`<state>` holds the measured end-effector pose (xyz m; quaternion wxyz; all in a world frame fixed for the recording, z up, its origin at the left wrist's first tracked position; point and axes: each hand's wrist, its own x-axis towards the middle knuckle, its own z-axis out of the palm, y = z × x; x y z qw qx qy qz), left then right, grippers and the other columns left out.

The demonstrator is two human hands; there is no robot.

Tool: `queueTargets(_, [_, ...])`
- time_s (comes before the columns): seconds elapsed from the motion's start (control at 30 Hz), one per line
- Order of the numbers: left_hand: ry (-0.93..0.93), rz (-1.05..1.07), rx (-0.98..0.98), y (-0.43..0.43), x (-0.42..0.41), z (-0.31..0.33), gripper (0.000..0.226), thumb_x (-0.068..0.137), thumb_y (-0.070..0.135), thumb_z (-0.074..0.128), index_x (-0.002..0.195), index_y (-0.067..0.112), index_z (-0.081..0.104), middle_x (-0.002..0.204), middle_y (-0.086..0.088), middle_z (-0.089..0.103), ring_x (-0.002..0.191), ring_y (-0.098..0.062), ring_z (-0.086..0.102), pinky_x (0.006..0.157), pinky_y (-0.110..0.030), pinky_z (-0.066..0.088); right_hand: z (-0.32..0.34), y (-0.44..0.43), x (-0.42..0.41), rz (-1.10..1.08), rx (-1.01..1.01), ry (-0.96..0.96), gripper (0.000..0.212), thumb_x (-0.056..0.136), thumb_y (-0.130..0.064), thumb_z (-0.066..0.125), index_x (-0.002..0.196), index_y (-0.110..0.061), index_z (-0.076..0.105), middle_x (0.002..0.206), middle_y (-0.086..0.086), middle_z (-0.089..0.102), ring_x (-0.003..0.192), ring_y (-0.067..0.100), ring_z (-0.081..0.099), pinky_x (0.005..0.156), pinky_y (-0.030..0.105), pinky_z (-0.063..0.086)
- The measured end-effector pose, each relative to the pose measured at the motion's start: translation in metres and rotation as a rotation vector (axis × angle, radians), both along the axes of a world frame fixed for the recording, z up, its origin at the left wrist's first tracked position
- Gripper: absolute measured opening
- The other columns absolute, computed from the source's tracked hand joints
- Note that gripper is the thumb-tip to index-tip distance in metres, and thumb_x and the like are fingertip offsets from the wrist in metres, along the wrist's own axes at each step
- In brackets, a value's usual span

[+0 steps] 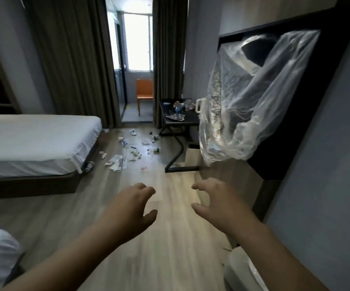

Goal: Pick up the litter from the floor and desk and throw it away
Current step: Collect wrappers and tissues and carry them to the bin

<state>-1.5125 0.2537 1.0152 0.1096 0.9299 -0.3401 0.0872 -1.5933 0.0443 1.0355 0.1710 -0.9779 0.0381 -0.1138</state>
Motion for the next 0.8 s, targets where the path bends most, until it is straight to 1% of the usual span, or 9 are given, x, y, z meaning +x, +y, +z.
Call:
queueTargets(0.13, [0.035, 0.044, -0.005, 0.026, 0.056, -0.014, 0.048, 0.088, 0.051, 0.052, 0.13, 0.029, 0.048, 0.122, 0.012, 0.053, 0.11, -0.008, 0.051, 0.087, -0.018, 0.037, -0.01, 0.021, 0.066, 0.053, -0.026, 0.041, 0.041, 0.084, -0.038, 0.061, 0.124, -0.033, 0.056, 0.124, -0.013, 0.056, 0.116, 0.007, 0.05, 0.096, 0.026, 0.04])
queueTargets(0.27, [0.084, 0.087, -0.03, 0.035, 0.107, -0.028, 0.049, 0.087, 0.05, 0.053, 0.131, 0.028, 0.049, 0.121, 0.011, 0.054, 0.111, -0.009, 0.051, 0.092, -0.024, 0.043, -0.023, 0.023, 0.125, 0.108, -0.053, 0.083, 0.041, 0.085, -0.039, 0.06, 0.125, -0.033, 0.055, 0.125, -0.014, 0.055, 0.116, 0.006, 0.049, 0.093, 0.022, 0.037])
queueTargets(0.4, [0.074, 0.151, -0.013, 0.035, 0.181, -0.036, 0.05, 0.087, 0.05, 0.052, 0.131, 0.028, 0.048, 0.123, 0.01, 0.053, 0.113, -0.01, 0.051, 0.095, -0.026, 0.042, -0.035, 0.015, 0.21, 0.159, -0.08, 0.088, 0.043, 0.086, -0.039, 0.06, 0.128, -0.032, 0.054, 0.129, -0.014, 0.055, 0.12, 0.008, 0.049, 0.095, 0.023, 0.038])
queueTargets(0.53, [0.108, 0.232, 0.008, 0.031, 0.256, -0.043, 0.049, 0.087, 0.05, 0.052, 0.131, 0.029, 0.047, 0.123, 0.01, 0.051, 0.113, -0.009, 0.05, 0.093, -0.024, 0.042, -0.04, 0.003, 0.299, 0.206, -0.06, 0.1, 0.043, 0.087, -0.039, 0.059, 0.129, -0.033, 0.053, 0.125, -0.013, 0.055, 0.115, 0.009, 0.051, 0.092, 0.025, 0.041])
queueTargets(0.6, [0.115, 0.263, 0.027, 0.026, 0.296, -0.046, 0.049, 0.088, 0.051, 0.051, 0.132, 0.03, 0.046, 0.124, 0.01, 0.051, 0.114, -0.009, 0.049, 0.094, -0.024, 0.041, -0.038, -0.002, 0.347, 0.238, -0.063, 0.106, 0.043, 0.088, -0.04, 0.058, 0.13, -0.033, 0.052, 0.125, -0.013, 0.054, 0.117, 0.008, 0.05, 0.093, 0.025, 0.041])
queueTargets(0.7, [0.13, 0.301, 0.038, 0.025, 0.352, -0.049, 0.05, 0.088, 0.051, 0.05, 0.132, 0.029, 0.046, 0.126, 0.009, 0.05, 0.116, -0.011, 0.049, 0.095, -0.024, 0.039, -0.038, -0.007, 0.413, 0.269, -0.079, 0.119, 0.042, 0.089, -0.041, 0.056, 0.13, -0.035, 0.05, 0.124, -0.015, 0.052, 0.118, 0.008, 0.048, 0.087, 0.024, 0.037])
queueTargets(0.8, [0.158, 0.334, 0.036, 0.029, 0.404, -0.057, 0.049, 0.088, 0.051, 0.05, 0.132, 0.029, 0.046, 0.128, 0.009, 0.05, 0.117, -0.011, 0.048, 0.097, -0.024, 0.038, -0.048, -0.004, 0.47, 0.296, -0.079, 0.155, 0.041, 0.088, -0.041, 0.055, 0.129, -0.036, 0.05, 0.123, -0.016, 0.052, 0.118, 0.008, 0.048, 0.088, 0.024, 0.038])
